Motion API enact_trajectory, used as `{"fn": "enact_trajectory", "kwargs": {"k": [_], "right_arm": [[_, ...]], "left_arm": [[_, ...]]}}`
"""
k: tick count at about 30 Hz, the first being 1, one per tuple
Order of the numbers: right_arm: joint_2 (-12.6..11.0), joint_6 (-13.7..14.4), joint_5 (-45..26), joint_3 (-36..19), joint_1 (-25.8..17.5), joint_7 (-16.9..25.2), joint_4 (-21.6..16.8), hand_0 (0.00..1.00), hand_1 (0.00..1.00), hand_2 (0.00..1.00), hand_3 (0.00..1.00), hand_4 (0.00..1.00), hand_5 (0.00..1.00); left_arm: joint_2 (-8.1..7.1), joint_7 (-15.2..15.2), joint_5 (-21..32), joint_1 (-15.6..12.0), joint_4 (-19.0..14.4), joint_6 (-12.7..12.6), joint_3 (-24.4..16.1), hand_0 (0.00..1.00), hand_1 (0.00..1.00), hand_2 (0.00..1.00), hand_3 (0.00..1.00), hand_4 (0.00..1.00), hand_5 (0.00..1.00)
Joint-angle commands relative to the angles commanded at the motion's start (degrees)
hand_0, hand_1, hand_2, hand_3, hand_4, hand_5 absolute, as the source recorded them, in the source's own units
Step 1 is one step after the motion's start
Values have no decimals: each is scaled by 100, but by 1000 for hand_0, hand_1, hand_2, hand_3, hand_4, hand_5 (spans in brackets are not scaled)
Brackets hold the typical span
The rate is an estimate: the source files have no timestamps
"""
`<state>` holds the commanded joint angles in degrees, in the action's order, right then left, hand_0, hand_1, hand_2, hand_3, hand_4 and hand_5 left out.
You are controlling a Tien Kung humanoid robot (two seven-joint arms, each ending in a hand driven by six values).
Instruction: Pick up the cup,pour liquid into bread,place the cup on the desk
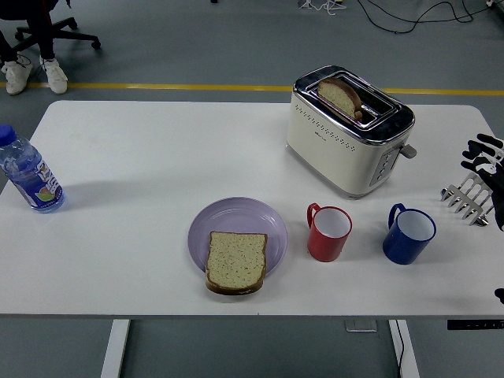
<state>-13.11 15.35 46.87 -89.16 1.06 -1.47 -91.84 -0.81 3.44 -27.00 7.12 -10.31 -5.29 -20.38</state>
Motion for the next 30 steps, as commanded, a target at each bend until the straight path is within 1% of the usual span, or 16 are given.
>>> {"fn": "enact_trajectory", "kwargs": {"k": [4, 5, 9, 13, 15, 18, 20, 22, 25, 30], "right_arm": [[30, -32, -952, -227, -47, -128, 16, 677, 594, 623, 587, 720, 180], [45, -31, -1212, -305, -57, -176, 39, 661, 593, 631, 588, 716, 186], [62, 24, -2102, -429, -76, -255, 111, 661, 593, 631, 588, 716, 186], [88, 151, -3070, -445, -71, -265, 237, 653, 588, 631, 590, 696, 191], [123, 325, -3490, -467, -54, -355, 329, 653, 588, 631, 590, 696, 191], [165, 344, -3549, -488, -64, -422, 464, 635, 573, 625, 585, 688, 191], [192, 266, -3546, -502, -75, -415, 543, 635, 573, 625, 585, 688, 191], [203, 124, -3592, -504, -67, -397, 648, 635, 573, 625, 585, 688, 191], [216, 46, -3614, -510, -32, -426, 792, 638, 573, 623, 586, 685, 189], [233, 30, -3624, -509, -30, -448, 906, 638, 571, 624, 585, 680, 183]], "left_arm": [[-8, 2, 10, -8, 0, 1, 30, 629, 597, 648, 555, 369, 998], [-11, 7, 3, -10, 0, 3, 36, 629, 598, 649, 555, 366, 997], [-18, 13, -1, -16, 0, 7, 60, 629, 598, 649, 555, 366, 997], [-27, 17, 4, -33, 0, 12, 94, 630, 600, 649, 557, 363, 994], [-27, 11, 49, -43, 0, 12, 158, 630, 600, 649, 557, 363, 994], [-21, 13, 46, -63, 0, 12, 164, 630, 601, 649, 556, 363, 993], [-17, 13, 45, -75, 0, 14, 167, 630, 601, 649, 556, 363, 993], [-15, 24, 0, -86, 0, 18, 122, 630, 601, 649, 556, 363, 993], [-14, 22, 15, -92, 0, 21, 149, 630, 601, 649, 556, 362, 992], [-13, 14, 37, -88, 0, 22, 176, 629, 602, 648, 557, 362, 991]]}}
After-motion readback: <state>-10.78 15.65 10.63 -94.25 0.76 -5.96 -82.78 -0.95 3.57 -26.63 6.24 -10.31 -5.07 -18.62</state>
